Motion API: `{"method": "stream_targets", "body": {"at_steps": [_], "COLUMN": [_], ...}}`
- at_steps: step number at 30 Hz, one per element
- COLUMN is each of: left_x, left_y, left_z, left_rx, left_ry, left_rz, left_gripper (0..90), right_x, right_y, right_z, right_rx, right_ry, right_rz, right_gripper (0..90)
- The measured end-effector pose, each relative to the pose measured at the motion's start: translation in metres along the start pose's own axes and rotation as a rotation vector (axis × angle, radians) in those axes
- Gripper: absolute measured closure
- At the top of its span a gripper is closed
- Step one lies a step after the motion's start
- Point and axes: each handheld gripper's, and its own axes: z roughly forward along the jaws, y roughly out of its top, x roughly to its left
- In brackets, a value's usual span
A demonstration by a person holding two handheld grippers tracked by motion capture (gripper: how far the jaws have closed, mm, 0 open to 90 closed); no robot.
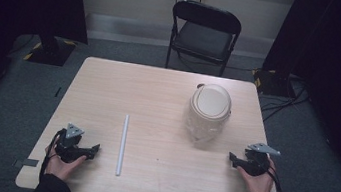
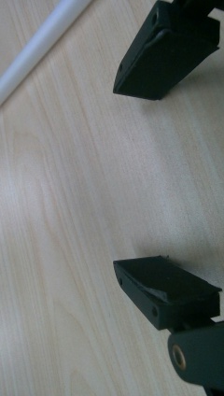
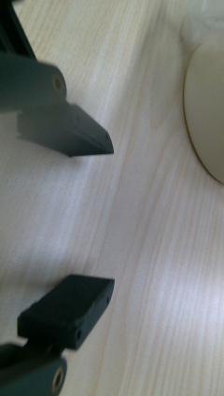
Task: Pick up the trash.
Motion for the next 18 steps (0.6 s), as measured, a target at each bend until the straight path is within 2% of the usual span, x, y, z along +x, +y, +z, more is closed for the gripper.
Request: {"method": "stream_targets", "body": {"at_steps": [1,2,4,5,10,12,13,14,18], "left_x": [0.000,0.000,0.000,0.000,0.000,0.000,0.000,0.000,0.000], "left_y": [0.000,0.000,0.000,0.000,0.000,0.000,0.000,0.000,0.000], "left_z": [0.000,0.000,0.000,0.000,0.000,0.000,0.000,0.000,0.000], "left_rx": [0.000,0.000,0.000,0.001,0.000,0.001,0.001,0.000,0.001], "left_ry": [0.001,0.001,0.002,0.005,0.006,0.007,0.007,0.006,0.007], "left_rz": [0.001,0.001,0.001,0.001,0.001,0.001,0.001,0.001,0.001], "left_gripper": [12.9,12.9,13.0,12.9,13.0,13.0,13.0,13.0,13.0], "right_x": [0.000,0.001,0.001,0.002,0.005,0.006,0.006,0.006,0.007], "right_y": [0.000,0.000,0.001,0.005,0.015,0.021,0.021,0.026,0.033], "right_z": [0.000,-0.004,-0.006,-0.013,-0.027,-0.039,-0.039,-0.047,-0.059], "right_rx": [0.000,-0.038,-0.052,-0.076,-0.119,-0.168,-0.168,-0.200,-0.227], "right_ry": [0.000,-0.009,-0.015,-0.019,-0.027,-0.029,-0.029,-0.029,-0.040], "right_rz": [0.000,0.014,0.015,0.023,0.024,0.037,0.037,0.049,0.050], "right_gripper": [31.7,33.5,33.9,33.8,32.7,32.4,32.4,32.3,31.8]}}
